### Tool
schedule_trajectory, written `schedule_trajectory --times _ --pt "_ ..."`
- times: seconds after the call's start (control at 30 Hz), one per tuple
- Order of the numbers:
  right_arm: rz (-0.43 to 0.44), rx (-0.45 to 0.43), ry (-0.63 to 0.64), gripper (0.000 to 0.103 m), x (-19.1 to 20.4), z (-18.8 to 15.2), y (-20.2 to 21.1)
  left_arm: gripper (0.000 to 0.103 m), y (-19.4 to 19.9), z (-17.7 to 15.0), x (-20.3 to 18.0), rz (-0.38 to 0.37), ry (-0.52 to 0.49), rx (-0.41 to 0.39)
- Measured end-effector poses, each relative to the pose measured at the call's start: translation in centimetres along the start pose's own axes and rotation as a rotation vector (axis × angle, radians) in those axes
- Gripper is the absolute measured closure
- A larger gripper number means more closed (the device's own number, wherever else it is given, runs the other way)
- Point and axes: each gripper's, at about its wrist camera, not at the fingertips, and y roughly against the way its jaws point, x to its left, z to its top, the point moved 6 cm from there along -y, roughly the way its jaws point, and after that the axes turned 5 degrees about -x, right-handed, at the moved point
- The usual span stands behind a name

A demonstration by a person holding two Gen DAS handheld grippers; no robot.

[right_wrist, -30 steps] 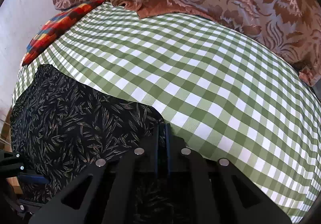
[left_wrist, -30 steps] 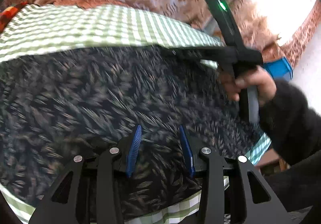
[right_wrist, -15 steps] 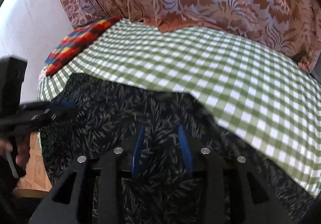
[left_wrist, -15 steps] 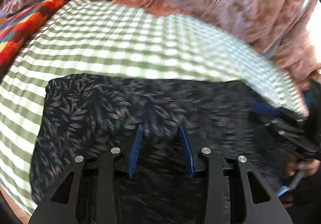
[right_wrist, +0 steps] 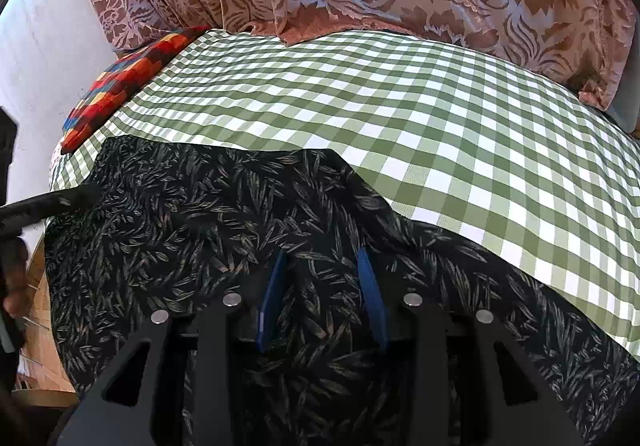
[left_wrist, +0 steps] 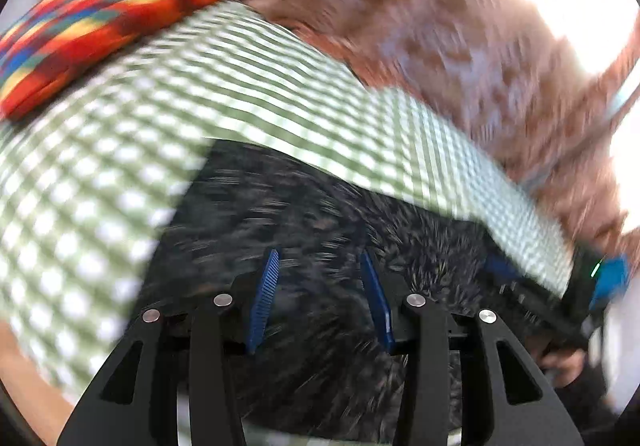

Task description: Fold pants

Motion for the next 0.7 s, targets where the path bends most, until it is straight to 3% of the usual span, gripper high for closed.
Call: schedule_trajectory --times 0.2,0.33,0.4,0.63,0.67,0.7 --pt "0.074 -0.049 -0.02 0.05 1.7 -0.6 3.0 0.061 6.8 -1.8 7.7 -0.021 0.296 -0.059" --pt "0.141 -0.065 -0.013 0.05 3.8 -1.8 4.9 0.061 7.1 -3.3 9.3 -0.041 0.393 -0.036" --pt "0.171 -0.062 -0.01 0.05 4.8 -2.4 5.5 0.061 6.2 -3.9 9.2 -0.083 0.431 -0.007" --pt "0.208 -0.038 0.029 0.048 7.6 -4.4 6.0 0.061 2.9 -4.4 8.9 -0.079 0.487 0.044" --pt "0.208 -0.035 0.029 0.048 7.7 -4.6 6.0 0.062 2.8 -4.2 8.7 -0.077 0.482 0.038" --pt "0.209 -0.026 0.026 0.048 7.7 -4.9 5.8 0.07 2.9 -3.8 8.5 -0.071 0.469 0.02"
